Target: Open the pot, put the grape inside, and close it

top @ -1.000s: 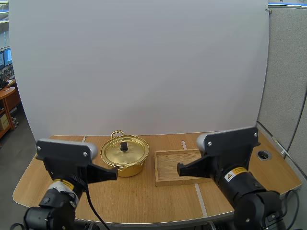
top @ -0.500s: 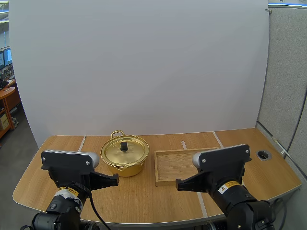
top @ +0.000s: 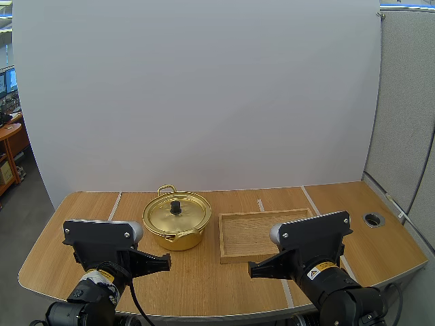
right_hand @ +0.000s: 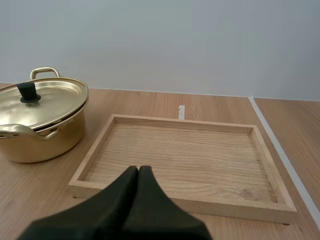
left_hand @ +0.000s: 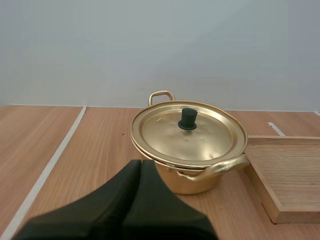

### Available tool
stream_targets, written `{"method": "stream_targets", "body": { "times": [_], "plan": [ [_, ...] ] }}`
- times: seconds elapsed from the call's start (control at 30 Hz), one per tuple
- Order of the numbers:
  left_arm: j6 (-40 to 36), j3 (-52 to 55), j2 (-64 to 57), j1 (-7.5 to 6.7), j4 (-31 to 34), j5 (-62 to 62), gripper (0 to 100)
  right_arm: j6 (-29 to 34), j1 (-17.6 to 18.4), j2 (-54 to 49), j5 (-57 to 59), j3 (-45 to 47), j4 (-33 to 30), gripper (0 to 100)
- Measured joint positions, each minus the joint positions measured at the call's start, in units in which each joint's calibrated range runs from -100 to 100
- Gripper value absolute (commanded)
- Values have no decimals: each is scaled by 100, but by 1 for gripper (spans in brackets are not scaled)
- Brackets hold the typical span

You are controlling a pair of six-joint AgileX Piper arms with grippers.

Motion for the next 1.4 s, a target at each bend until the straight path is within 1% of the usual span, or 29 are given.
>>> {"method": "stream_targets", "body": {
  "times": [0.83,0.9,1.03,1.1,1.2,1.4],
  "plan": [
    [0,0,0,0,0,0,0,0,0,0,0,0,-25,0],
    [0,0,0,0,0,0,0,194,0,0,0,0,-234,0],
    [0,0,0,0,0,0,0,1109,0,0,-17,0,-1077,0],
    [0,0,0,0,0,0,0,1344,0,0,-17,0,-1292,0],
    [0,0,0,0,0,0,0,1534,0,0,-17,0,-1470,0],
    [0,0,0,0,0,0,0,1637,0,0,-17,0,-1525,0]
  ]
}}
